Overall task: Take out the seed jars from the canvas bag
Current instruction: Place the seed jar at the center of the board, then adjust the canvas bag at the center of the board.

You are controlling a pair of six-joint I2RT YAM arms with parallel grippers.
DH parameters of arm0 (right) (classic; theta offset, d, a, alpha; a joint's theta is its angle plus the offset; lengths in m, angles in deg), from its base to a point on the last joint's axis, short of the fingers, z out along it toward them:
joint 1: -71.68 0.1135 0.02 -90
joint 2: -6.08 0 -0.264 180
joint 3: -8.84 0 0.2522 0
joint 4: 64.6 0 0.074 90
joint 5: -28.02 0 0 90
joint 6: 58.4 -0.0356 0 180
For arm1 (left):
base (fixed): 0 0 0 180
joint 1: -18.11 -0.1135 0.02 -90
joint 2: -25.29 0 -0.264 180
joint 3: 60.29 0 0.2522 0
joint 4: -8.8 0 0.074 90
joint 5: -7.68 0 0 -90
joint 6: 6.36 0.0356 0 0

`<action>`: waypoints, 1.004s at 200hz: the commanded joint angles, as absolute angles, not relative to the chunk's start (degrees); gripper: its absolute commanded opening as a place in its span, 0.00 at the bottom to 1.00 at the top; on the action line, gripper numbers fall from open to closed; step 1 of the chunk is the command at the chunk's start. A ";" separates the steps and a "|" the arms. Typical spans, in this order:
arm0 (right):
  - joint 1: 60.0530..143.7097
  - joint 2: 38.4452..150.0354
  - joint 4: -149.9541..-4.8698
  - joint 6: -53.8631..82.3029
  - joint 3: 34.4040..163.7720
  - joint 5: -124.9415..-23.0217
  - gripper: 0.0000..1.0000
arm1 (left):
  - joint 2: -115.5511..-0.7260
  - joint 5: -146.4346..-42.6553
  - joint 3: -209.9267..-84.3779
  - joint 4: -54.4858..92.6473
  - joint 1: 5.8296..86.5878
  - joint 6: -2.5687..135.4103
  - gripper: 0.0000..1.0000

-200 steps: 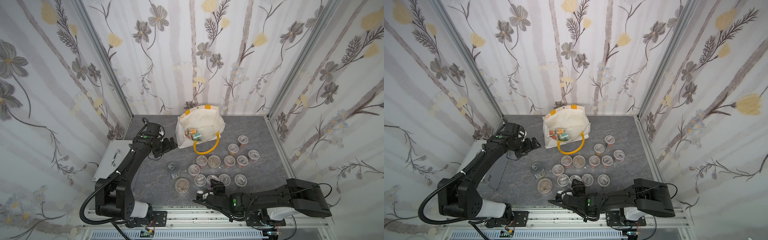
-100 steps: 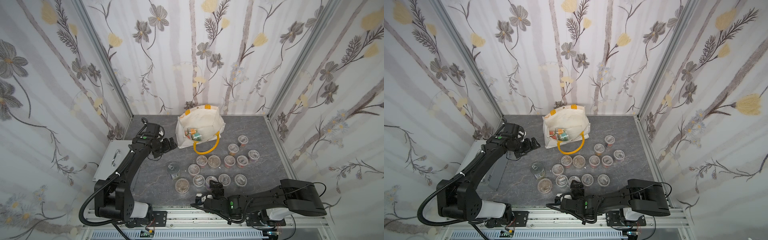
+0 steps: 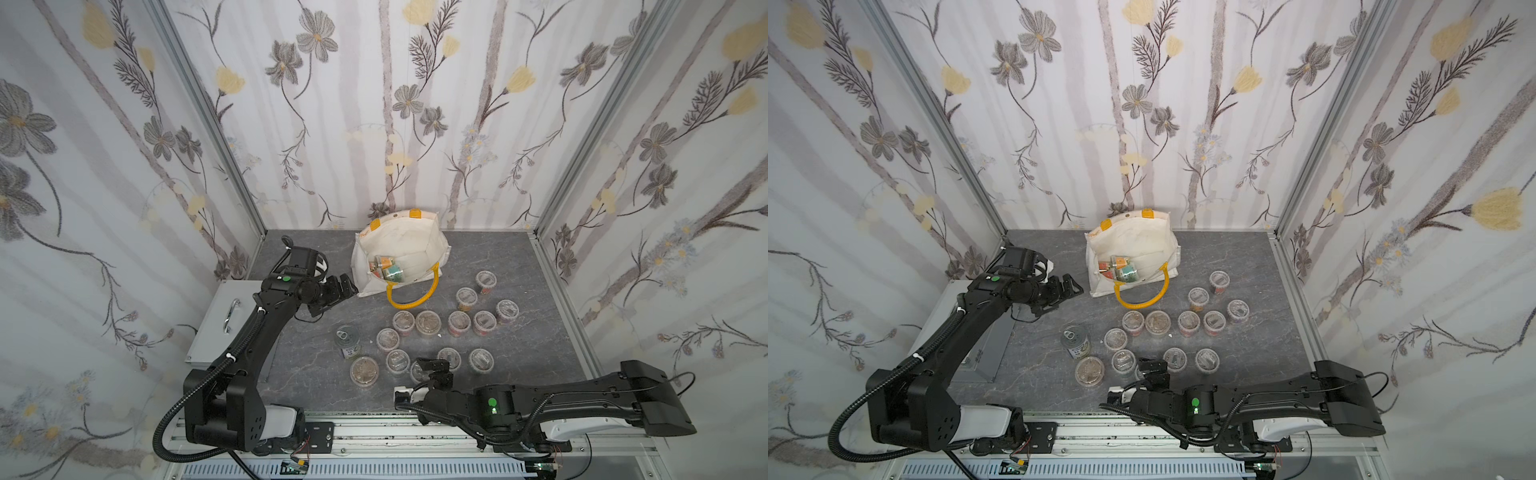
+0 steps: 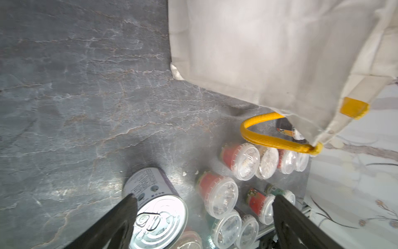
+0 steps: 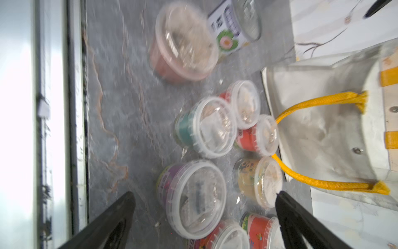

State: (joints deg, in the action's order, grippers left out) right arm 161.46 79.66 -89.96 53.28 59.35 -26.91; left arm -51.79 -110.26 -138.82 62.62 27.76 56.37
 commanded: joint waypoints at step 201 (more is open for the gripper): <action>109.38 117.66 -101.71 2.22 119.89 -59.15 0.87 | -64.21 -83.99 -146.96 52.08 41.71 50.69 0.91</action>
State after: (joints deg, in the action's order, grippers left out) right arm 109.98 113.49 -95.84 1.82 114.56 -57.23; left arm -64.81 -86.48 -149.77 53.13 41.38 50.63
